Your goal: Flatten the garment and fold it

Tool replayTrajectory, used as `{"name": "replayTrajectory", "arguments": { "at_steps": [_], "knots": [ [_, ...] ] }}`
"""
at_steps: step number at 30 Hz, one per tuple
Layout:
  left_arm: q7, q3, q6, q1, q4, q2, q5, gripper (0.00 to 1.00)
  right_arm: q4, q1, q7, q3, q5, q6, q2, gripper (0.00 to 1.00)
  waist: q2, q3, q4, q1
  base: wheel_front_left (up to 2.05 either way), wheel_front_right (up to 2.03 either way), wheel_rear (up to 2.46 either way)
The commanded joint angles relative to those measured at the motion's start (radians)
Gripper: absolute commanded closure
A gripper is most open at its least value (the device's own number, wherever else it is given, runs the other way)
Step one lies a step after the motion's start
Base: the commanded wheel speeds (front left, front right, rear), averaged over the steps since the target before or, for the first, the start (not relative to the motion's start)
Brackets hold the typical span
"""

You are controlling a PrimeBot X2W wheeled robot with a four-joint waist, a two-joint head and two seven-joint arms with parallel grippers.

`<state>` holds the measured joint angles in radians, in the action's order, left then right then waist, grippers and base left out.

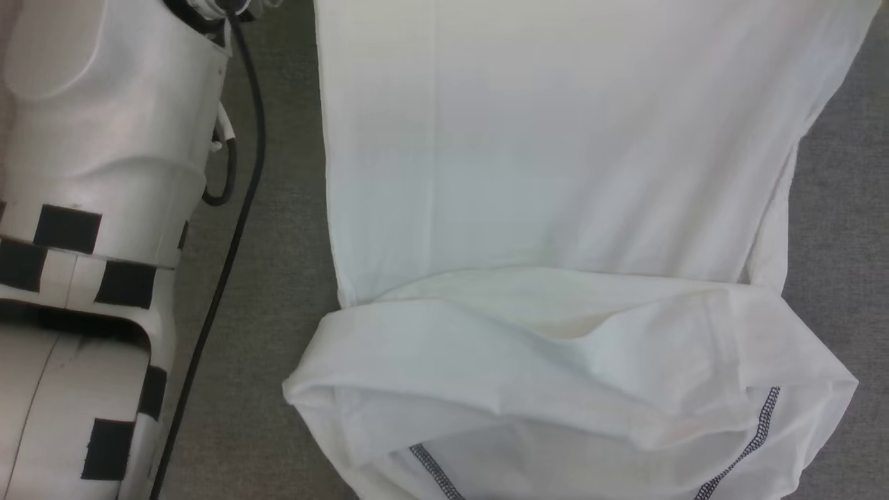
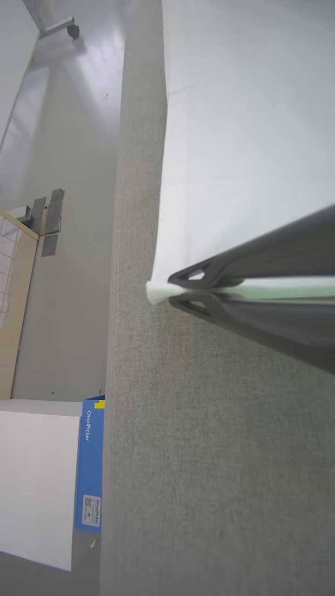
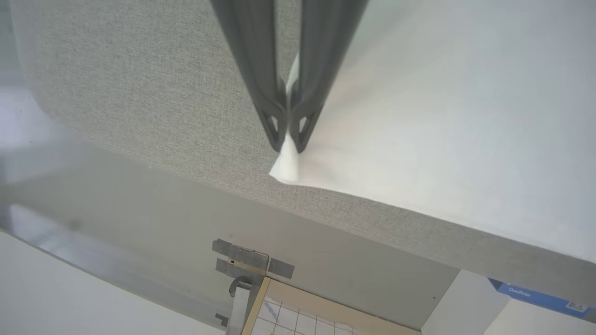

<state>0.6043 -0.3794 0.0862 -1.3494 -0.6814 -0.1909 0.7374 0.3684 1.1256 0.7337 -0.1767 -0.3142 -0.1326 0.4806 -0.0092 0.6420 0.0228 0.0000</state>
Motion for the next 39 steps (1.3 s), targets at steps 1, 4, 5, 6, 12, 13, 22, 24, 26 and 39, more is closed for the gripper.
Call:
{"name": "replayTrajectory", "arguments": {
  "at_steps": [1, 4, 5, 6, 12, 13, 22, 24, 26, 39],
  "knots": [
    [-0.022, 0.013, -0.009, 0.02, 0.013, -0.012, 0.014, 1.0, 0.008, -0.007, -0.016, 0.014, 0.008, 0.002, 0.002, 1.0, 0.009, -0.061, 0.022, 0.0, 0.0, 0.0, 0.0],
    [-0.045, 0.036, -0.018, 0.043, 0.028, -0.023, 0.035, 1.0, 0.025, -0.027, -0.039, 0.03, 0.015, 0.002, -0.001, 1.0, 0.009, -0.112, 0.032, 0.0, 0.0, 0.0, 0.0],
    [-0.051, 0.042, -0.023, 0.053, 0.033, -0.023, 0.043, 1.0, 0.029, -0.036, -0.046, 0.034, 0.014, 0.002, -0.002, 1.0, 0.009, -0.128, 0.036, 0.0, 0.0, 0.0, 0.0],
    [-0.056, 0.05, -0.029, 0.067, 0.04, -0.024, 0.055, 1.0, 0.033, -0.047, -0.053, 0.038, 0.013, 0.002, -0.002, 1.0, 0.009, -0.147, 0.04, 0.0, 0.0, 0.0, 0.0],
    [-0.069, 0.066, -0.066, 0.182, 0.084, -0.039, 0.096, 1.0, 0.036, -0.151, -0.095, 0.061, -0.02, 0.002, -0.013, 1.0, 0.009, -0.263, 0.059, 0.0, 0.0, 0.0, 0.0],
    [-0.07, 0.069, -0.073, 0.209, 0.097, -0.04, 0.107, 1.0, 0.032, -0.178, -0.104, 0.065, -0.027, 0.002, -0.014, 1.0, 0.009, -0.289, 0.062, 0.0, 0.0, 0.0, 0.0],
    [-0.037, 0.059, -0.113, 0.452, 0.241, -0.072, 0.162, 1.0, -0.058, -0.442, -0.126, 0.123, -0.097, 0.002, -0.033, 1.0, 0.009, -0.486, 0.078, 0.0, 0.0, 0.0, 0.0],
    [-0.027, 0.06, -0.113, 0.517, 0.289, -0.078, 0.179, 1.0, -0.087, -0.505, -0.121, 0.134, -0.105, 0.002, -0.039, 1.0, 0.009, -0.525, 0.075, 0.0, 0.0, 0.0, 0.0],
    [-0.015, 0.059, -0.105, 0.588, 0.343, -0.09, 0.192, 1.0, -0.119, -0.568, -0.114, 0.152, -0.115, 0.002, -0.048, 1.0, 0.009, -0.559, 0.074, 0.0, 0.0, 0.0, 0.0],
    [-0.011, 0.109, 0.007, 1.111, 0.713, -0.138, 0.292, 1.0, -0.305, -0.957, -0.074, 0.272, -0.134, 0.002, -0.139, 1.0, 0.009, -0.669, 0.059, 0.0, 0.0, 0.0, 0.0]
  ]
}}
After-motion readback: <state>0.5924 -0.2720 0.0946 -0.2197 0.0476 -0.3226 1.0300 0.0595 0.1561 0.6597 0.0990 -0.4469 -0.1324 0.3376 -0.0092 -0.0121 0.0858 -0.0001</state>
